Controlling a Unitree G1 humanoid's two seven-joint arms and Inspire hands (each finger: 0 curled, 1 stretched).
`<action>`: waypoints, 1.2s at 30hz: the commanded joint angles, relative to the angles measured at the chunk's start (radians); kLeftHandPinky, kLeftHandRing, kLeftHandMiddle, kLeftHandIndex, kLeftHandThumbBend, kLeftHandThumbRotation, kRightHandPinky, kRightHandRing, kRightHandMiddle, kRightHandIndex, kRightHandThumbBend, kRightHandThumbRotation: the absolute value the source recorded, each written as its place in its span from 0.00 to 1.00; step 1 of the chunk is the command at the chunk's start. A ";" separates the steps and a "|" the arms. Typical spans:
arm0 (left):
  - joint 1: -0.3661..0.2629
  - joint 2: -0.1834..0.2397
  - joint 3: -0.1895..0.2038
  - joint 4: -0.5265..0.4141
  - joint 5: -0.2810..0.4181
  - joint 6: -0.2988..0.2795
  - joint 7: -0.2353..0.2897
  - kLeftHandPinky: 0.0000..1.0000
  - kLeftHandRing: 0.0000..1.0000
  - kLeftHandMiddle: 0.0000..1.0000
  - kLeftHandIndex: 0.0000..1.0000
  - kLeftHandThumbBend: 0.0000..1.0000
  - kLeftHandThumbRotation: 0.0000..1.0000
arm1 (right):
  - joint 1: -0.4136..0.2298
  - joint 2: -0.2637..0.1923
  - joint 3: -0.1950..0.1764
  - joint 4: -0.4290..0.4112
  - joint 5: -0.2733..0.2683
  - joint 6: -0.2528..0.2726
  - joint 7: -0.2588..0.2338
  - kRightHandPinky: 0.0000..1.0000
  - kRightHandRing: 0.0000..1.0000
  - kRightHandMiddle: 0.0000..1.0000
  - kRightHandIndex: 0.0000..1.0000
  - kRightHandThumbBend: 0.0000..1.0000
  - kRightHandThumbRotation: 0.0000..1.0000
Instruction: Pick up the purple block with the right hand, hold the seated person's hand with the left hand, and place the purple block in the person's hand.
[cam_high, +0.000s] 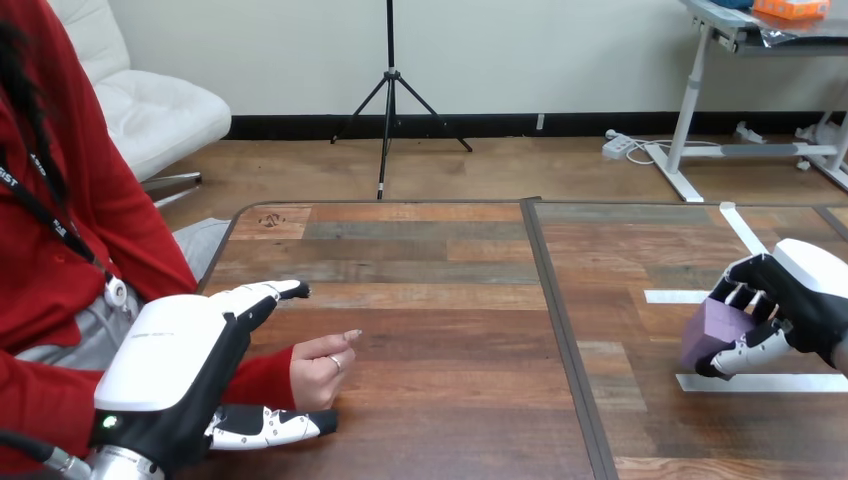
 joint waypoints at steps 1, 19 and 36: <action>-0.070 0.041 -0.025 -0.012 0.015 0.035 0.006 0.67 0.77 0.82 0.80 1.00 0.40 | -0.040 -0.018 -0.032 -0.041 0.018 -0.003 -0.019 0.40 0.44 0.49 0.51 0.73 0.00; -0.145 0.119 -0.089 0.058 0.049 0.126 -0.019 0.68 0.75 0.80 0.78 1.00 0.33 | -0.043 -0.013 -0.028 -0.033 0.012 -0.006 -0.027 0.39 0.43 0.48 0.50 0.73 0.00; -0.221 0.176 -0.154 0.157 0.057 0.184 -0.033 0.69 0.76 0.79 0.77 1.00 0.28 | -0.037 -0.012 -0.036 -0.042 0.024 0.000 -0.019 0.38 0.41 0.47 0.50 0.72 0.00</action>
